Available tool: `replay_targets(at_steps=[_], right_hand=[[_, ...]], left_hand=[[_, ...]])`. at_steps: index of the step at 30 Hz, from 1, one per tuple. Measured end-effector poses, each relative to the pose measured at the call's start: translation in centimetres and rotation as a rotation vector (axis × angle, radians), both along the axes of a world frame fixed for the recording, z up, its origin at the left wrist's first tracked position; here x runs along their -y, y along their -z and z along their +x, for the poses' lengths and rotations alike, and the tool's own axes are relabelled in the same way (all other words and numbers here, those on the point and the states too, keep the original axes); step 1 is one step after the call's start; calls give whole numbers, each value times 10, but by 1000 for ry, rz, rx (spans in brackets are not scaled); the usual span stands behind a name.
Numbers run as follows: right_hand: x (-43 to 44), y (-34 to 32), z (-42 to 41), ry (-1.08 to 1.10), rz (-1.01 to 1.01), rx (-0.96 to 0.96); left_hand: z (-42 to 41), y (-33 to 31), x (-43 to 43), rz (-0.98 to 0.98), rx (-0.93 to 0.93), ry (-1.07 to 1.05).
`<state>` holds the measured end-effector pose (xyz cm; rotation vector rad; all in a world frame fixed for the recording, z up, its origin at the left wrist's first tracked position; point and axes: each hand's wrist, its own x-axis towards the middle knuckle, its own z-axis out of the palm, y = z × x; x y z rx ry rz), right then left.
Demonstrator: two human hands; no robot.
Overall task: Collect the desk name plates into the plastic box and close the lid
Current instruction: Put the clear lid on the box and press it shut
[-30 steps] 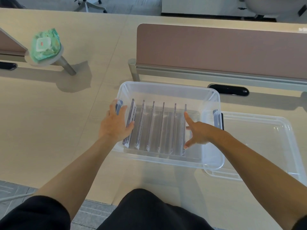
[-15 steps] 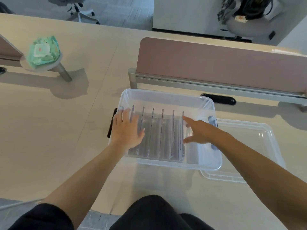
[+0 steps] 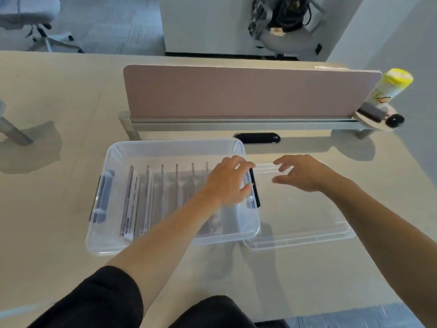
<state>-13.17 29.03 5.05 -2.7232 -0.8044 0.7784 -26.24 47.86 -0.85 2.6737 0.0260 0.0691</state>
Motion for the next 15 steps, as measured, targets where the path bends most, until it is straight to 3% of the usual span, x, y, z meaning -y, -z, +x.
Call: replay_targets(at_steps=[4,9,15], right_hand=[[49,22,54,-5,-1,-27],[99,61,127,-146,-213,23],[116,114,177,-323,-394,157]], left_hand=[[69,4,59,58,-43,125],[137,33,104,178,-387,-1],[163,84,100,339,-652,-169]])
